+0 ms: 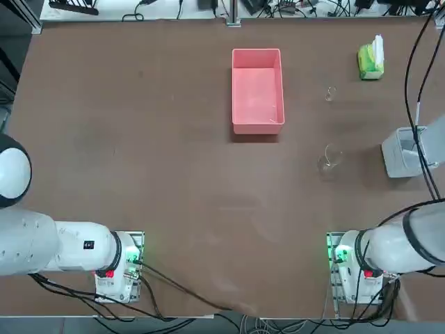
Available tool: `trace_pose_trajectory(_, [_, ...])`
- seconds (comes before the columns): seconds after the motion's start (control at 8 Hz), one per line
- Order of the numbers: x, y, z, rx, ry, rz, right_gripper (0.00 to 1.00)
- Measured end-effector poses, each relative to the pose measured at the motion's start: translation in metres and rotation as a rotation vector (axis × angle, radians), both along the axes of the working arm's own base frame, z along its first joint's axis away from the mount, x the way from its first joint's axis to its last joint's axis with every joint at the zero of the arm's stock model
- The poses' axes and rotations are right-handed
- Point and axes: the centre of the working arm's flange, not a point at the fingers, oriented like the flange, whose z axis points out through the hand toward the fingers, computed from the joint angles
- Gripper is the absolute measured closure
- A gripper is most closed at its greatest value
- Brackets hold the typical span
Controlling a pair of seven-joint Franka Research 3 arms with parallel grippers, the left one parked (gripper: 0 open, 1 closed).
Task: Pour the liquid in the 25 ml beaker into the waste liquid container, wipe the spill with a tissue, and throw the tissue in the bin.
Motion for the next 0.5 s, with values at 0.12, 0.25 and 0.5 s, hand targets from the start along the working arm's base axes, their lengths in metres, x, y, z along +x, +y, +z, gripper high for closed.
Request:
trace_pose_trajectory(0.12, [-0.005,-0.003,0.015,-0.001,-0.028,-0.02,0.0])
trace_pose_trajectory(0.25, [-0.013,-0.004,0.032,-0.027,-0.056,-0.024,0.0])
trace_pose_trajectory(0.5, [-0.029,-0.001,0.052,-0.065,-0.072,-0.032,0.0])
